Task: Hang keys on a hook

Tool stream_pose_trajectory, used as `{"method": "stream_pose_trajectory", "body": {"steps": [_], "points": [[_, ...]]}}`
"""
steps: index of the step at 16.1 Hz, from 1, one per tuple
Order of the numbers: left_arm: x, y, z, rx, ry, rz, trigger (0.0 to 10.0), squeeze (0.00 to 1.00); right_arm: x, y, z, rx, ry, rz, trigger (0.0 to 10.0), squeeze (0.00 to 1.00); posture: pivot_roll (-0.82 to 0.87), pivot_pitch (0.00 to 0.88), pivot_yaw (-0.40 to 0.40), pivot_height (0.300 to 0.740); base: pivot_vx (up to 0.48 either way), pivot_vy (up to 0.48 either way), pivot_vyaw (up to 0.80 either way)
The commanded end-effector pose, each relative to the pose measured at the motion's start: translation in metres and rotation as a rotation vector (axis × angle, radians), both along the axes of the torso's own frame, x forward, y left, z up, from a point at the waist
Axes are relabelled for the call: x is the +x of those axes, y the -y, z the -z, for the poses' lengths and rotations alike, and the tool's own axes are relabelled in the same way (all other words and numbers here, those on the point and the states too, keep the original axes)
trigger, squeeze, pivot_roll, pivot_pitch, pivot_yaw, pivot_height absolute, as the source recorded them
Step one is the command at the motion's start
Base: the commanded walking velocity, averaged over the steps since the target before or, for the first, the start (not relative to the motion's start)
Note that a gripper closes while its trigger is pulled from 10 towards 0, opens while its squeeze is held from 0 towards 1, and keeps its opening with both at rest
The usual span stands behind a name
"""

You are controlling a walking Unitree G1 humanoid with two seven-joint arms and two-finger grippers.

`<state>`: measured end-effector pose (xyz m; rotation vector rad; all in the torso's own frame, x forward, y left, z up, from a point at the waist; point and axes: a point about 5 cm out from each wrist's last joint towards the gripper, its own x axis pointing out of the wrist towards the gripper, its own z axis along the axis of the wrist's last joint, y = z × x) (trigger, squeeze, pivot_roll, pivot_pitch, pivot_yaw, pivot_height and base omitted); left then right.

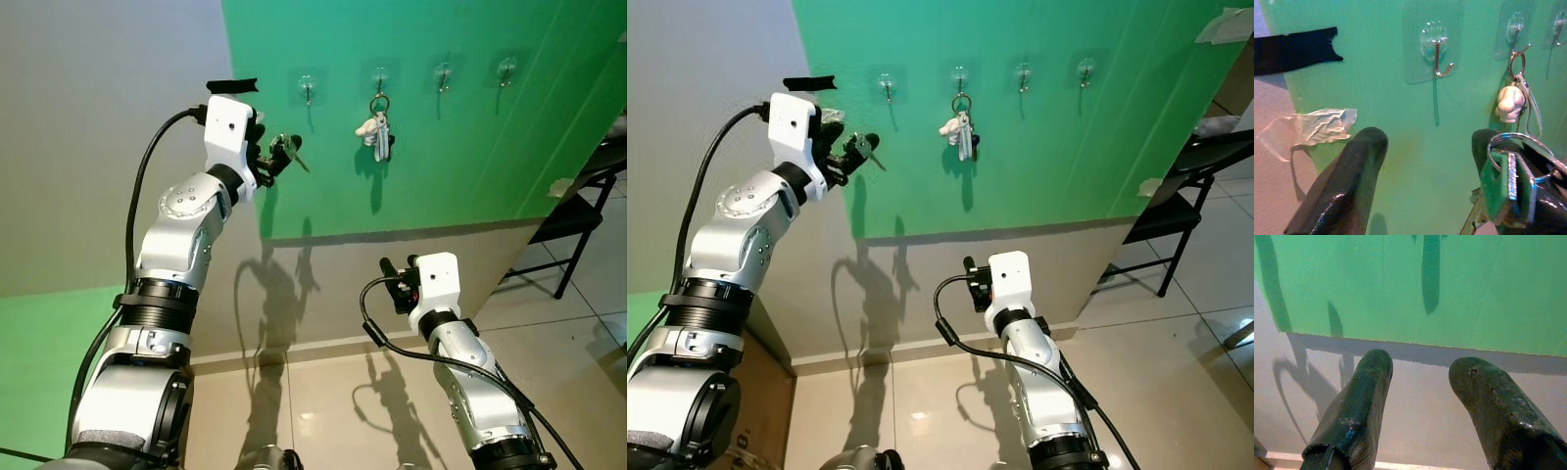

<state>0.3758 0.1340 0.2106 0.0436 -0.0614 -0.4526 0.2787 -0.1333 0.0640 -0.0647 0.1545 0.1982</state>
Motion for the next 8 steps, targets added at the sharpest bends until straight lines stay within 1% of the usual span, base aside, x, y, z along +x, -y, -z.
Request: {"method": "stream_pose_trajectory", "body": {"steps": [1,2,3,4,5,6,8], "points": [[-0.0007,0.0033,-0.0002,0.004,0.005,0.013,10.0,1.00,-0.0016,-0.0008,0.0024,0.001,-0.006,-0.006,10.0,0.00,-0.10,0.000,0.065,0.740,0.000,0.000,0.00],[-0.0004,0.0054,0.0000,0.007,0.002,0.024,10.0,1.00,-0.0021,-0.0005,0.0027,0.001,-0.008,-0.005,10.0,0.00,-0.10,0.000,0.065,0.740,0.000,0.000,0.00],[0.0001,0.0069,0.0006,0.007,-0.007,0.029,10.0,0.00,-0.0022,-0.0002,0.0029,0.001,-0.009,-0.003,10.0,0.00,-0.11,0.000,0.065,0.740,0.000,0.000,0.00],[0.0006,0.0070,-0.0002,0.009,0.008,0.020,10.0,0.00,-0.0023,-0.0001,0.0030,0.001,-0.010,-0.002,10.0,0.00,-0.11,0.000,0.065,0.740,0.000,0.000,0.00],[0.0007,0.0072,-0.0006,0.002,0.018,0.022,1.8,0.00,-0.0022,0.0000,0.0029,0.000,-0.010,-0.002,10.0,0.00,-0.11,0.000,0.067,0.740,0.000,0.000,0.00],[0.0006,0.0071,-0.0012,0.005,0.031,0.025,0.0,0.00,-0.0019,0.0000,0.0028,0.001,-0.010,-0.001,10.0,0.00,-0.11,0.000,0.068,0.740,0.000,0.000,0.00],[0.0009,0.0060,-0.0001,0.018,0.023,0.018,0.0,0.00,-0.0020,-0.0001,0.0029,0.001,-0.011,-0.001,10.0,0.00,-0.11,0.000,0.068,0.740,0.000,0.000,0.00]]}}
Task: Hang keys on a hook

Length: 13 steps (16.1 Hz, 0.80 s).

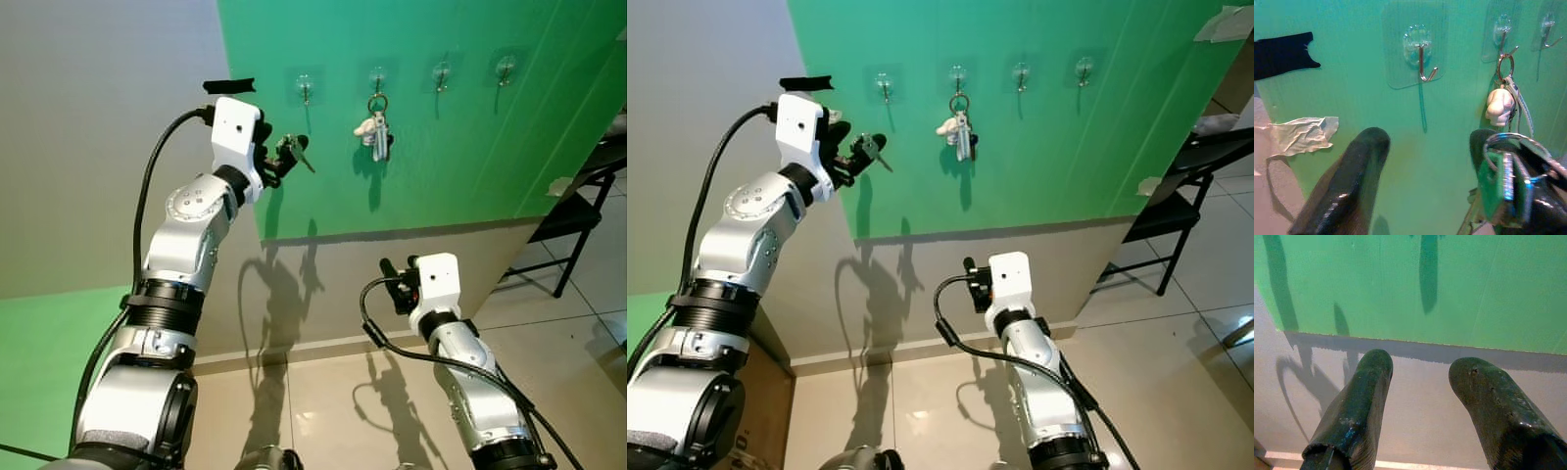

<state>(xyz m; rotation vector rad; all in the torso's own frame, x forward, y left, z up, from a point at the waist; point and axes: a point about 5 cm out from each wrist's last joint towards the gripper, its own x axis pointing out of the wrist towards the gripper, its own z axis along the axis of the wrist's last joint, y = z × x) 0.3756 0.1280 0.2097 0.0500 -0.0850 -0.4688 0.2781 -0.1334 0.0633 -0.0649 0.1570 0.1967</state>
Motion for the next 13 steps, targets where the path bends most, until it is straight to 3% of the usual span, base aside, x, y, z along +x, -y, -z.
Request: {"method": "stream_pose_trajectory", "body": {"steps": [1,6,13], "points": [[0.002,-0.003,0.000,0.020,-0.004,-0.022,0.0,0.00,-0.002,-0.001,0.002,0.002,-0.010,-0.004,10.0,0.00,-0.11,0.000,0.066,0.740,0.000,0.000,0.00],[-0.002,-0.004,0.003,0.000,0.010,-0.004,0.0,0.00,-0.002,0.000,0.002,0.001,-0.012,-0.009,10.0,0.00,-0.10,0.000,0.056,0.740,0.000,0.000,0.00],[-0.013,0.003,0.019,-0.038,-0.048,0.052,0.0,0.00,-0.006,0.002,0.004,-0.007,-0.025,-0.020,10.0,0.00,-0.10,0.000,0.034,0.740,0.000,0.000,0.00]]}}
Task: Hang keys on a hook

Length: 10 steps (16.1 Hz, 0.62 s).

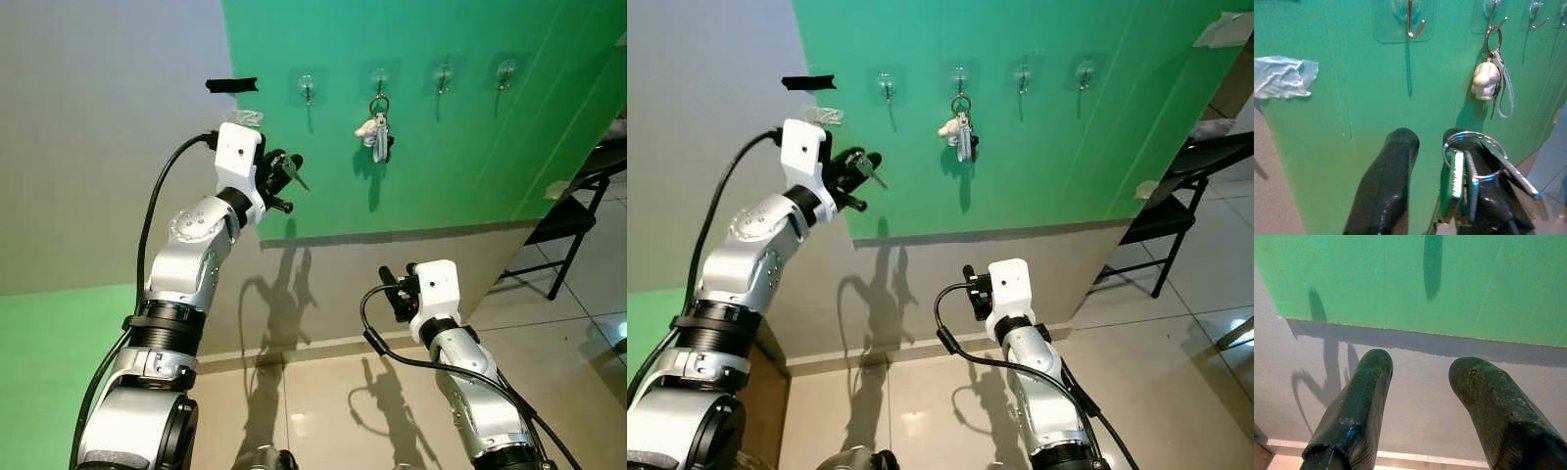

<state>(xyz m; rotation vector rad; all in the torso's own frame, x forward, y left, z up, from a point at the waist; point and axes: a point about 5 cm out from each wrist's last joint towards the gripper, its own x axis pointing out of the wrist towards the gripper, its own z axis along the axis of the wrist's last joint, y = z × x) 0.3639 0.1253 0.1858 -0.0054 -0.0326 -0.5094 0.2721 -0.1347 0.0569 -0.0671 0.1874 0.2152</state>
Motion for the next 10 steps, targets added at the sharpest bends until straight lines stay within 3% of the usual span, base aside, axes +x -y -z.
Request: {"method": "stream_pose_trajectory", "body": {"steps": [1,10], "points": [[-0.002,0.001,-0.004,0.005,0.019,0.011,0.0,0.00,0.000,0.001,-0.003,-0.005,0.005,-0.004,10.0,0.00,-0.10,0.000,0.030,0.740,0.000,0.000,0.00],[-0.006,0.001,0.018,0.079,-0.020,0.012,0.0,0.00,-0.002,0.008,-0.007,-0.018,0.018,0.015,10.0,0.00,-0.13,0.000,0.029,0.740,0.000,0.000,0.00]]}}
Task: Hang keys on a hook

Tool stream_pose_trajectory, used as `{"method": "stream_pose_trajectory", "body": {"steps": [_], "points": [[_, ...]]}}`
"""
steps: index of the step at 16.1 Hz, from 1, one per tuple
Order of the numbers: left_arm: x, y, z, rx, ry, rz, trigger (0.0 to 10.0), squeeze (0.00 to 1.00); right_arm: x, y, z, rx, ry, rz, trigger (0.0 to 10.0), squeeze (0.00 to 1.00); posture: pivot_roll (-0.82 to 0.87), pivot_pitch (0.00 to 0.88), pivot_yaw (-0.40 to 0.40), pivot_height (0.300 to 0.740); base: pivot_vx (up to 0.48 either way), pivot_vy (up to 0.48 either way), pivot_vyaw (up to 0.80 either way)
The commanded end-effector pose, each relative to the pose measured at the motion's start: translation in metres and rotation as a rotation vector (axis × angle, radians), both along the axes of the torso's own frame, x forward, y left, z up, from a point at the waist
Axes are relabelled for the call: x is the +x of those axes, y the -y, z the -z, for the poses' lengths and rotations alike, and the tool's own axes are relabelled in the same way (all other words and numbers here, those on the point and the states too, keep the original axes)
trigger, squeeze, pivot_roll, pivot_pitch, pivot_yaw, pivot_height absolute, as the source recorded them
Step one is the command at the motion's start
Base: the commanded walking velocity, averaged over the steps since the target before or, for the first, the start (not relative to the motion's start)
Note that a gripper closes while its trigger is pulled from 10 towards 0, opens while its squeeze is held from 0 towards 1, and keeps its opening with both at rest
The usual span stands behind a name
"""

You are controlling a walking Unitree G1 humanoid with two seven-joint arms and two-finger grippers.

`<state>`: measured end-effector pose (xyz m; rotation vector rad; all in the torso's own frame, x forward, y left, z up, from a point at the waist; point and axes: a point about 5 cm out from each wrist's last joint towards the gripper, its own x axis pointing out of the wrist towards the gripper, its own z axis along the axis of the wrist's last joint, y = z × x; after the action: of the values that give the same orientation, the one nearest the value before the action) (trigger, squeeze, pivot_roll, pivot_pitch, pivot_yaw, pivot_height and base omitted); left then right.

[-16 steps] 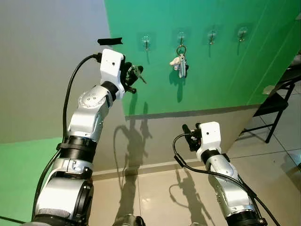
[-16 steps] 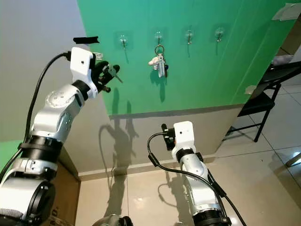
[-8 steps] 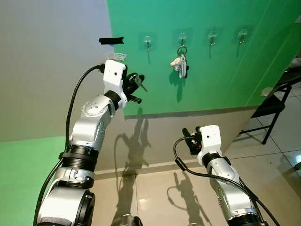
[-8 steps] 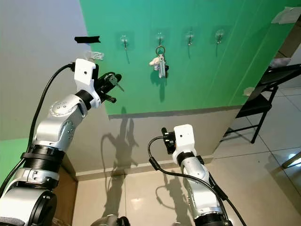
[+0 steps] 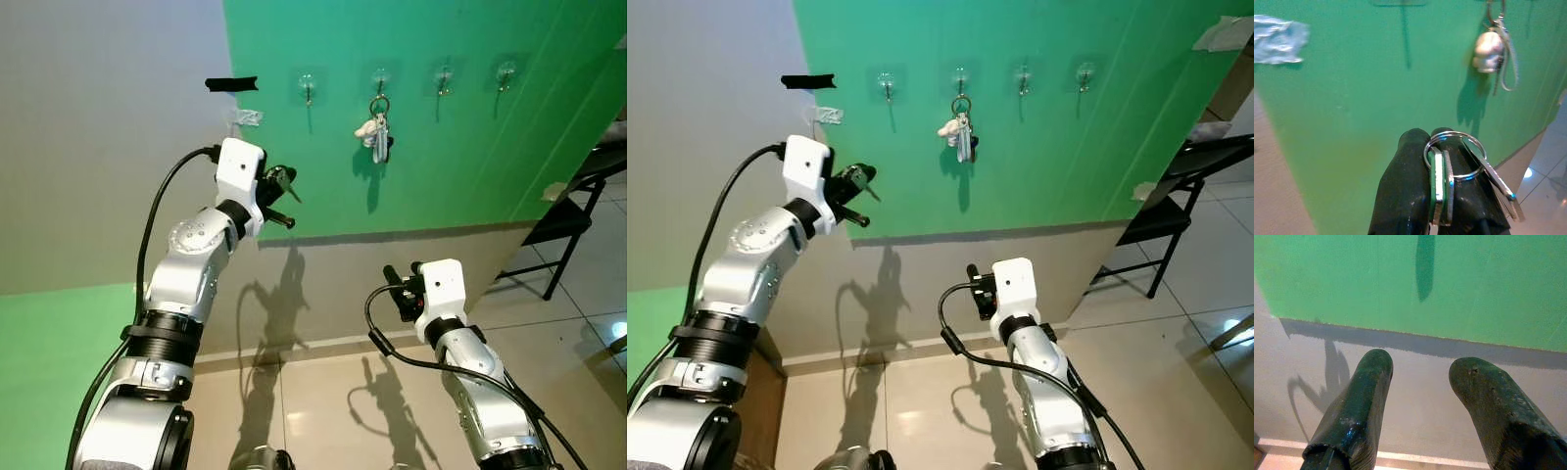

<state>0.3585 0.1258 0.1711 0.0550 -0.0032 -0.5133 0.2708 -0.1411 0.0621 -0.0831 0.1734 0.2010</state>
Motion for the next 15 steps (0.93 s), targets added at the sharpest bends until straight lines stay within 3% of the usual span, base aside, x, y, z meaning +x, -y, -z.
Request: {"method": "stream_pose_trajectory", "body": {"steps": [1,3,5,6,8,9,11,12,13,15], "points": [[-0.002,0.000,0.009,0.025,-0.012,0.002,0.0,0.00,0.002,0.006,-0.006,0.001,0.027,0.033,10.0,0.00,-0.13,0.000,0.030,0.740,0.000,0.000,0.00],[-0.004,-0.013,0.025,0.005,-0.029,-0.105,0.0,0.00,0.007,0.021,-0.020,0.035,0.083,0.132,10.0,0.00,-0.12,0.000,0.023,0.740,0.000,0.000,0.00],[-0.018,-0.030,0.051,-0.002,-0.079,-0.254,0.0,0.00,0.006,0.039,-0.022,0.062,0.100,0.230,10.0,0.00,-0.12,0.000,0.019,0.740,0.000,0.000,0.00],[-0.019,-0.031,0.053,-0.003,-0.081,-0.263,0.0,0.00,0.005,0.040,-0.022,0.063,0.099,0.235,10.0,0.00,-0.12,0.000,0.019,0.740,0.000,0.000,0.00],[-0.036,-0.046,0.067,0.021,-0.075,-0.379,0.0,0.00,-0.001,0.050,-0.020,0.077,0.099,0.287,10.0,0.00,-0.11,0.000,0.021,0.740,0.000,0.000,0.00],[-0.055,-0.049,0.078,0.059,-0.075,-0.388,0.0,0.00,-0.006,0.056,-0.020,0.077,0.112,0.309,10.0,0.00,-0.11,0.000,0.020,0.740,0.000,0.000,0.00],[-0.078,-0.040,0.089,0.092,-0.087,-0.314,0.0,0.00,-0.012,0.060,-0.019,0.104,0.115,0.323,10.0,0.00,-0.10,0.000,0.017,0.740,0.000,0.000,0.00],[-0.083,-0.037,0.090,0.105,-0.073,-0.322,0.7,0.00,-0.014,0.060,-0.015,0.122,0.104,0.318,10.0,0.00,-0.09,0.000,0.014,0.740,0.000,0.000,0.00],[-0.080,-0.032,0.088,0.099,-0.064,-0.307,10.0,0.00,-0.014,0.060,-0.013,0.116,0.091,0.315,10.0,0.00,-0.08,0.000,0.007,0.740,0.000,0.000,0.00],[-0.071,-0.033,0.081,0.061,-0.069,-0.339,10.0,0.00,-0.010,0.056,-0.015,0.114,0.095,0.292,10.0,0.00,-0.07,0.000,0.004,0.740,0.000,-0.392,0.00]]}}
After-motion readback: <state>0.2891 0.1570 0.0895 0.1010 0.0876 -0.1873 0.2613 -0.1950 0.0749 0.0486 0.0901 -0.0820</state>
